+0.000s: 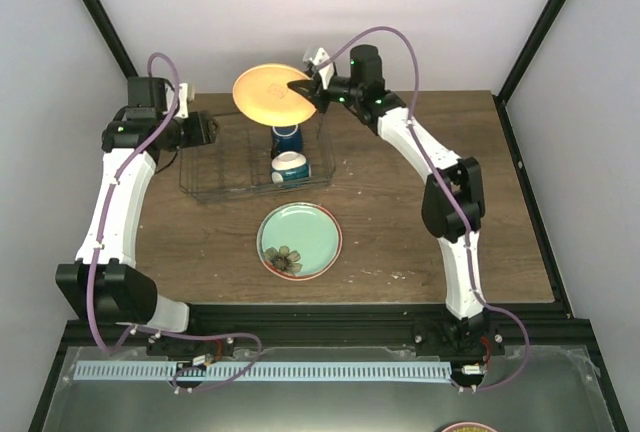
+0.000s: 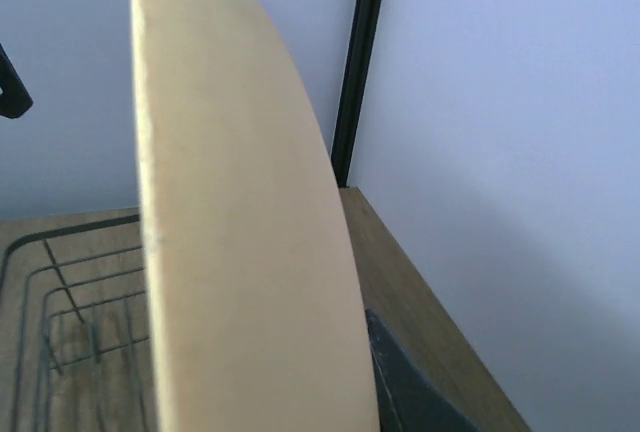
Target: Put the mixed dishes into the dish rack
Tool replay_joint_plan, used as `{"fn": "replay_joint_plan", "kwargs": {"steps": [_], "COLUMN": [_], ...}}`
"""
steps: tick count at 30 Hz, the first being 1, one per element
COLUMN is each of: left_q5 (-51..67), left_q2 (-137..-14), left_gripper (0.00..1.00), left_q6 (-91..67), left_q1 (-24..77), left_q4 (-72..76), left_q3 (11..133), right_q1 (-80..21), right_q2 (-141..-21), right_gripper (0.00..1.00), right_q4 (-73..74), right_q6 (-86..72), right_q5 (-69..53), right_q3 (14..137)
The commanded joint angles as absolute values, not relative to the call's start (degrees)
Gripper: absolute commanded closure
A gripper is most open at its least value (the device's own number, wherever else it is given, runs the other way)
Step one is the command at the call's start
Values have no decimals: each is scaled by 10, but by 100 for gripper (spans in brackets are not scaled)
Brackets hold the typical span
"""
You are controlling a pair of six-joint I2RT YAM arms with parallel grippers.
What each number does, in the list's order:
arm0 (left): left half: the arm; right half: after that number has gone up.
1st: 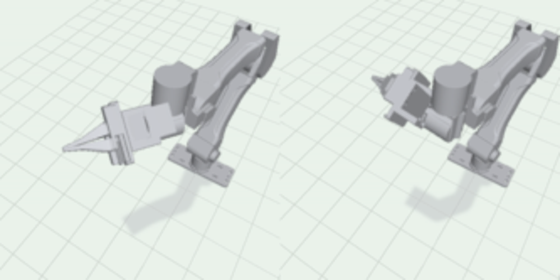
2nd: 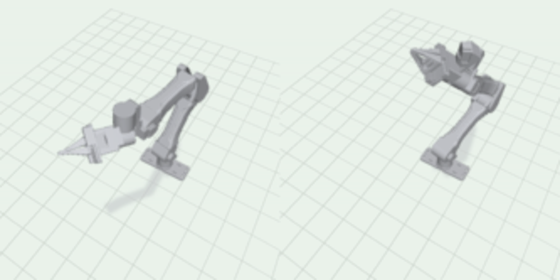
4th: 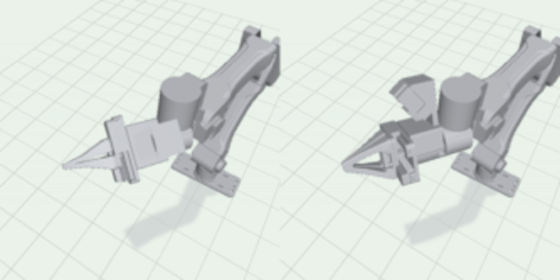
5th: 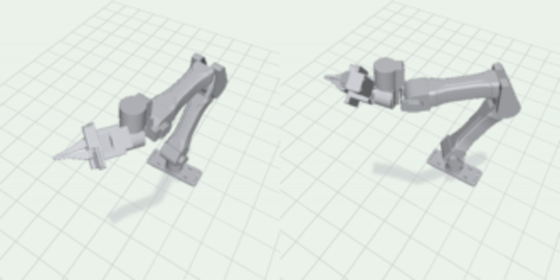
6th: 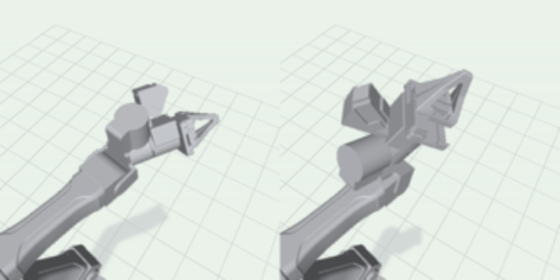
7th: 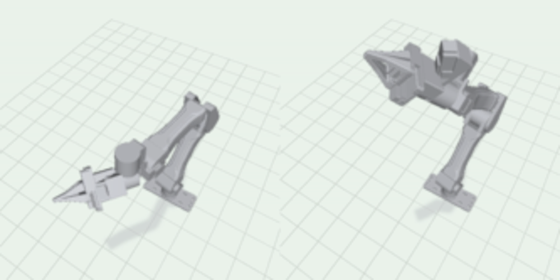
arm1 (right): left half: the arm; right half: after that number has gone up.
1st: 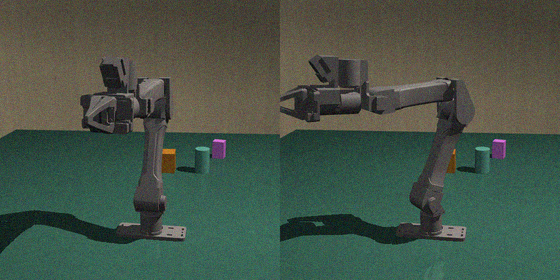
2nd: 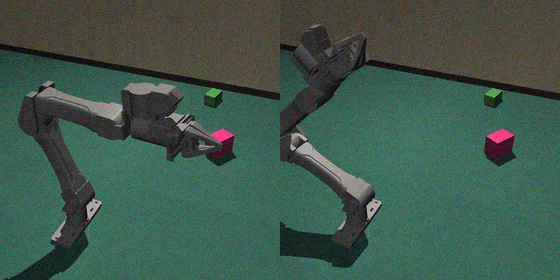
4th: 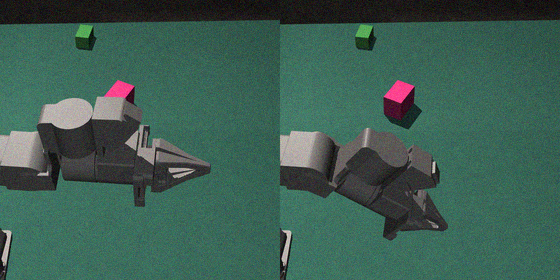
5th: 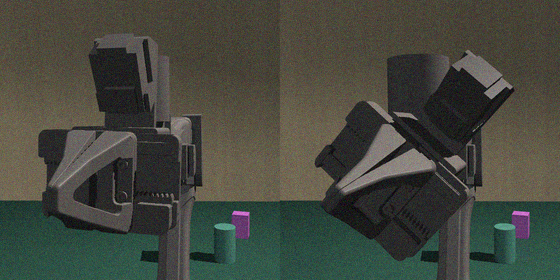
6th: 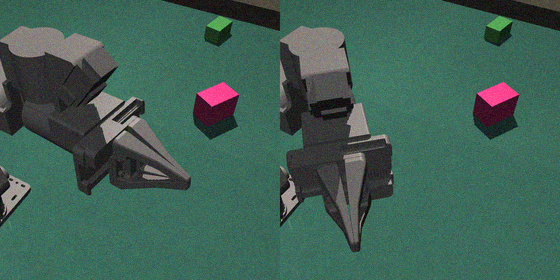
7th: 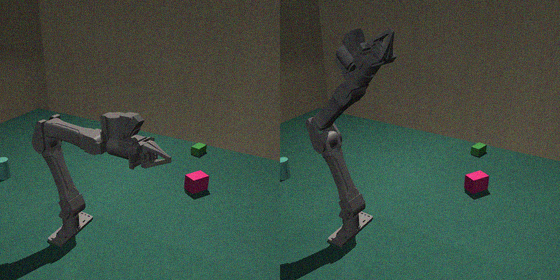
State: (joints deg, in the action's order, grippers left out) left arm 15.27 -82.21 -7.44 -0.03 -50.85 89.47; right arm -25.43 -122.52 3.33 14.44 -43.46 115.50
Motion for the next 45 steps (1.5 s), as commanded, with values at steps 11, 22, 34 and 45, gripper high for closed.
{"fn": "replay_joint_plan", "kwargs": {"steps": [11, 22, 34, 45], "left_q5": [159, 168, 181, 193], "left_q2": [-827, -837, -840, -840], "left_gripper": [37, 37, 37, 37], "left_q6": [-68, -63, -66, -69], "left_q1": [-17, -29, -30, -30], "left_q4": [-507, -510, -505, -503], "left_q3": [879, 878, 867, 863], "right_q1": [-331, -370, -388, -392], "right_q2": [-1351, -1389, -1413, -1405], "right_gripper": [99, 99, 99, 80], "right_q4": [-240, -264, -275, -273], "right_q6": [250, 277, 297, 303], "right_q5": [-429, -413, -382, -369], "right_q3": [1195, 1181, 1136, 1091]}}
